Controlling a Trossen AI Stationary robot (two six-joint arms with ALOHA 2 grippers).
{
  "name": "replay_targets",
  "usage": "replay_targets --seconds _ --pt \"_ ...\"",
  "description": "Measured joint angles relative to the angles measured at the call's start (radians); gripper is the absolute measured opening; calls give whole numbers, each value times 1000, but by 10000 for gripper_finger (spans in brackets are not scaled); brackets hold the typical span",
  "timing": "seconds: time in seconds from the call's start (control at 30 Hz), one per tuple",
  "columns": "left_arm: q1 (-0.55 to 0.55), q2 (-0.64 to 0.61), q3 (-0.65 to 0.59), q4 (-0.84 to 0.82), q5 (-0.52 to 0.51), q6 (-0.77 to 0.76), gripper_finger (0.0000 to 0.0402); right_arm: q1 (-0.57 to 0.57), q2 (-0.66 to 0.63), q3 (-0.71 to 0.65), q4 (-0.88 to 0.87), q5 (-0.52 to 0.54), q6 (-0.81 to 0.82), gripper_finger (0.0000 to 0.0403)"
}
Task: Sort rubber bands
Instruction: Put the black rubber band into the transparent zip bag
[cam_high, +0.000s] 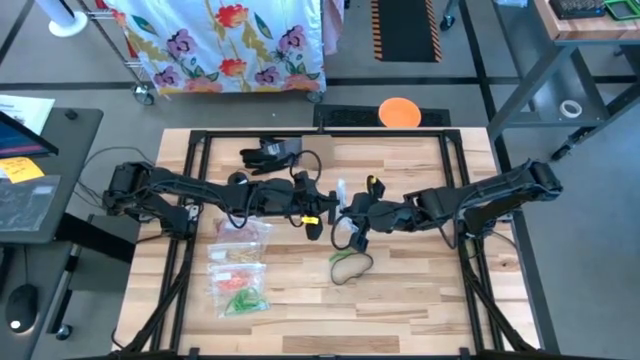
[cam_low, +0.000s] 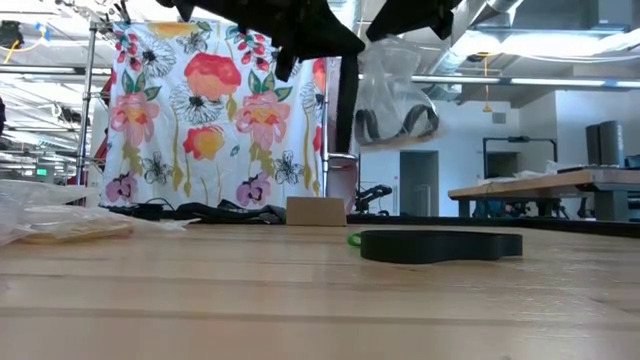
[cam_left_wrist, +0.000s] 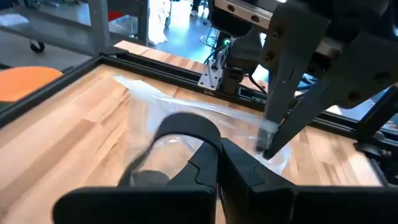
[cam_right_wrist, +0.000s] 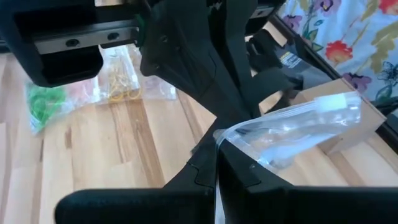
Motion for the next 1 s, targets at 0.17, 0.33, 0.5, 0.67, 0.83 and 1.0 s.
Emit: replay_targets --seconds 0.17,0.33,0.5,0.67,0.83,1.0 --pt "11 24 1 6 49 -49 0 0 0 0 -1 13 14 0" --pt "18 122 27 7 70 -75 0 -7 0 0 -3 15 35 0" --pt "19 179 88 -22 68 -59 0 -5 0 0 -62 59 100 0" --pt "19 183 98 -64 69 -59 0 -6 0 0 -146 97 185 0" --pt "12 188 98 -99 82 -66 0 -11 0 0 -181 147 219 0" --pt "12 258 100 -88 121 -98 0 -13 0 0 -171 147 224 0"
